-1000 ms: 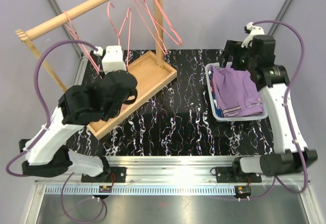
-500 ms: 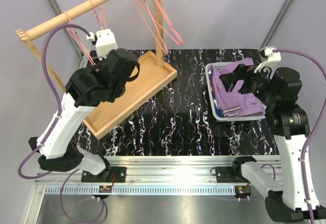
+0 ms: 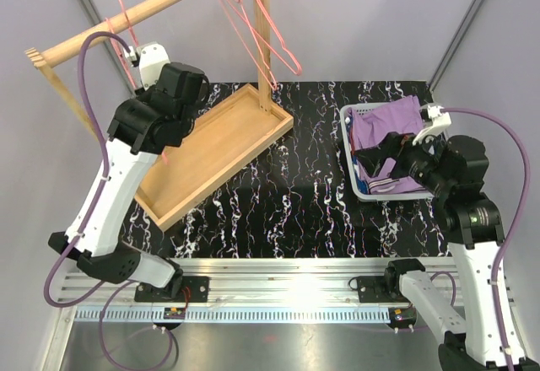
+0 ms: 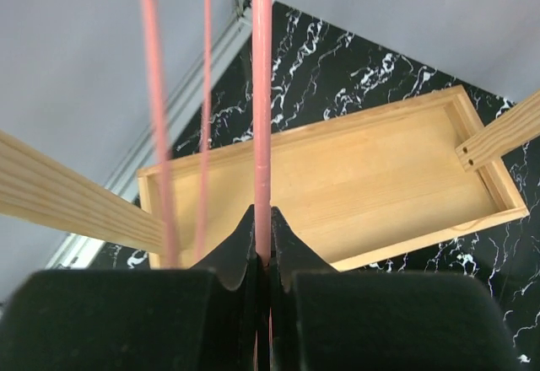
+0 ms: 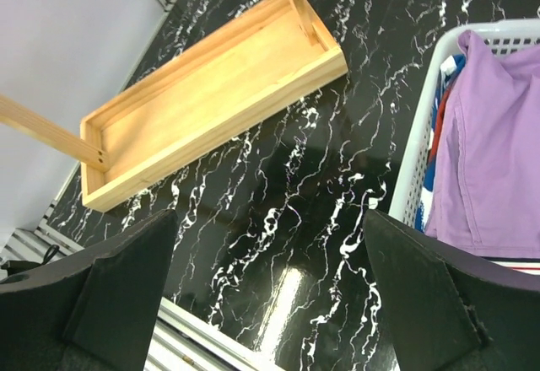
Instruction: Remove the trousers from the hanger
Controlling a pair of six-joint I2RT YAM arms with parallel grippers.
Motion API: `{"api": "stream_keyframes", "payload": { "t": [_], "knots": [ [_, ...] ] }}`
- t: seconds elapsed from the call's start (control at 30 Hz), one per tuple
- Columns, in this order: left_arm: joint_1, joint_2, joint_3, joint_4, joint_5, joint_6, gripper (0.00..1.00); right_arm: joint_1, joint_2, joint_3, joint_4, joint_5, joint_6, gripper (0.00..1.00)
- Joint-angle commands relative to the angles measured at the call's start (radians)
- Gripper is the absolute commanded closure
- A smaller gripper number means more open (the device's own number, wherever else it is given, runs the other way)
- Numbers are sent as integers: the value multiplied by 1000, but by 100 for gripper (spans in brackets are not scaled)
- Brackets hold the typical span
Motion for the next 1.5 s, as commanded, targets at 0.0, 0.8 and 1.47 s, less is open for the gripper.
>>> {"api": "stream_keyframes", "payload": {
  "t": [0.0, 0.8, 1.47],
  "knots": [
    [46, -37, -102, 130, 96, -39, 100, 0, -41, 8, 19, -42, 21, 1],
    [66, -212, -116, 185, 484, 5, 28, -2, -93, 86, -163, 85, -74, 0],
    [66, -641, -211, -16, 472, 355, 1, 1, -170, 376, -562, 527, -131, 1]
  ]
}}
